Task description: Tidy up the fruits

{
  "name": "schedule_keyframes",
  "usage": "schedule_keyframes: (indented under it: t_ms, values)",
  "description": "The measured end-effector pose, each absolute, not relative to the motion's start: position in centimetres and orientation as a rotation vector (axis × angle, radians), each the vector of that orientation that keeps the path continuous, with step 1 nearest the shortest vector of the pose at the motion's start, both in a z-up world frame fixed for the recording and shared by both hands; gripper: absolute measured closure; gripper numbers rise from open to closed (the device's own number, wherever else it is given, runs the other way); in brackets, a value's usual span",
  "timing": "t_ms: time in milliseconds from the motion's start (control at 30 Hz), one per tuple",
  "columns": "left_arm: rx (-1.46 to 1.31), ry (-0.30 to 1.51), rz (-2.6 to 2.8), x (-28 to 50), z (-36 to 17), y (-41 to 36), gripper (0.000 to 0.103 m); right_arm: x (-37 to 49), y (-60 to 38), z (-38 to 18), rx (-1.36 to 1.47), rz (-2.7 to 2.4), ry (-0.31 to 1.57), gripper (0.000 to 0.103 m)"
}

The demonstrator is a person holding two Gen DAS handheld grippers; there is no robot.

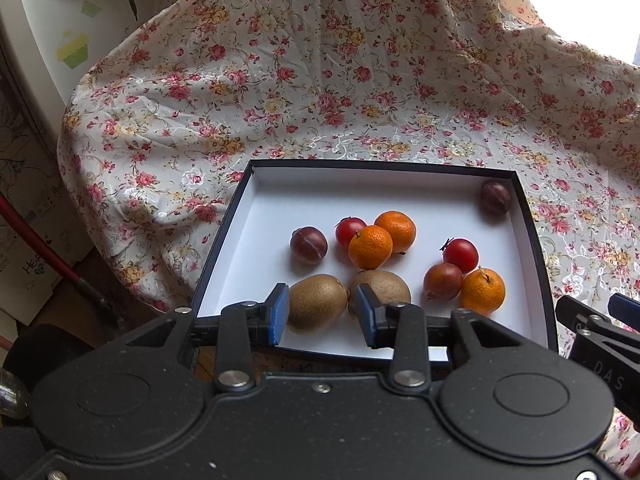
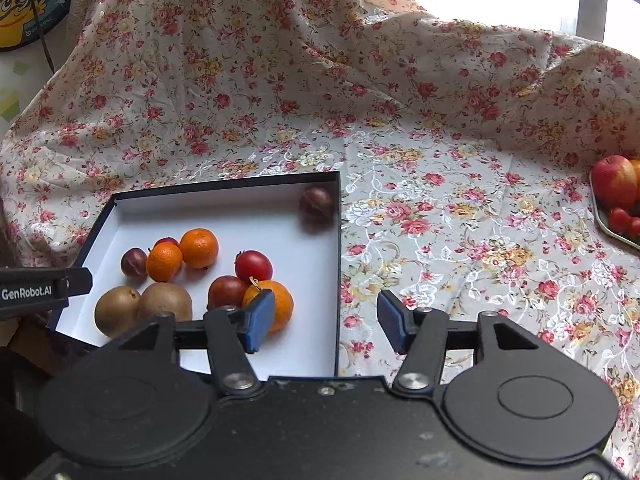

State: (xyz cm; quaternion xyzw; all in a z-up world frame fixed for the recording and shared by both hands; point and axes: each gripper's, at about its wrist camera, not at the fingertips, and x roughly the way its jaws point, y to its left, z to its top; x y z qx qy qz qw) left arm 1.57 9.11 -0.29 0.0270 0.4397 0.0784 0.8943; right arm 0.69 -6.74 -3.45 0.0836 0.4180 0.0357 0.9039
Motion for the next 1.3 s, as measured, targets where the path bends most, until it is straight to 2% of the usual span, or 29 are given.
schedule_keyframes:
  t_ms: [467,733,1300]
  values:
    - [0.059,0.934,0.111,0.7,-1.4,8.0,0.056,-3.5,-7.7,-3.0,0.160,0.032,0.815,0.043]
    - [0.101,0.868,0.092,-0.1,-0.9,6.7,0.055,-4.6,-9.2,-2.3,0.209,0.005,0.784,0.043]
    - [0.025,0.962,0.115,1.1,-2.7,7.7,0.055,-3.9,-8.2,-3.0,0.183,0.009,0.838,0.042]
